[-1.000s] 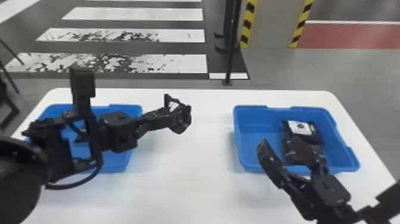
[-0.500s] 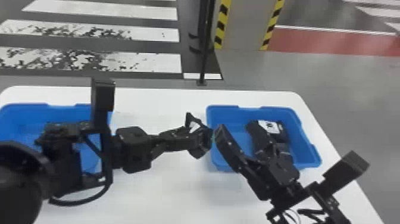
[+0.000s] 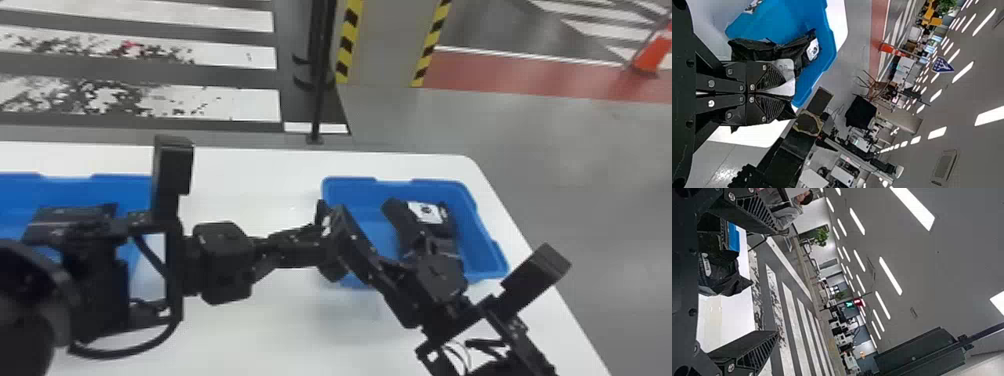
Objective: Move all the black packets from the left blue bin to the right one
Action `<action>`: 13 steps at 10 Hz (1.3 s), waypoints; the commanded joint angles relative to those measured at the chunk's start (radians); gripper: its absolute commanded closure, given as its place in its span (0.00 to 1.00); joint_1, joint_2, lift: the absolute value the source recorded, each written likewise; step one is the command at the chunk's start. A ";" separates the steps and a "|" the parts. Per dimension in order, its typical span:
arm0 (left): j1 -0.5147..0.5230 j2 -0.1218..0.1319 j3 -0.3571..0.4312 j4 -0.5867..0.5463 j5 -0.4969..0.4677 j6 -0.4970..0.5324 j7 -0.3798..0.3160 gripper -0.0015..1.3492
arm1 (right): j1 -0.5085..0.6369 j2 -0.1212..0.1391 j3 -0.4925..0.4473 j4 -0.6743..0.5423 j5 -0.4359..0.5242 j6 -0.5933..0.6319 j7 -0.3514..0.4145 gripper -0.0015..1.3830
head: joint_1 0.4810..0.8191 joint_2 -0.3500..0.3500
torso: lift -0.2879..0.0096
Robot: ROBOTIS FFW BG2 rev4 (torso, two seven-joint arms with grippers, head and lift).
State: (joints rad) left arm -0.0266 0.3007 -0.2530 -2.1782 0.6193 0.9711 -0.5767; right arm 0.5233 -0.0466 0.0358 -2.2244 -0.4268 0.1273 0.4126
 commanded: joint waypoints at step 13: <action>0.000 -0.009 0.000 0.002 0.039 -0.048 0.011 0.78 | -0.033 0.008 0.002 0.073 -0.094 -0.017 0.018 0.93 | 0.63 0.21 | 0.35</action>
State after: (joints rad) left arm -0.0310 0.2925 -0.2532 -2.1780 0.6471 0.9323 -0.5673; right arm 0.4951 -0.0385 0.0383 -2.1541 -0.5148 0.1149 0.4313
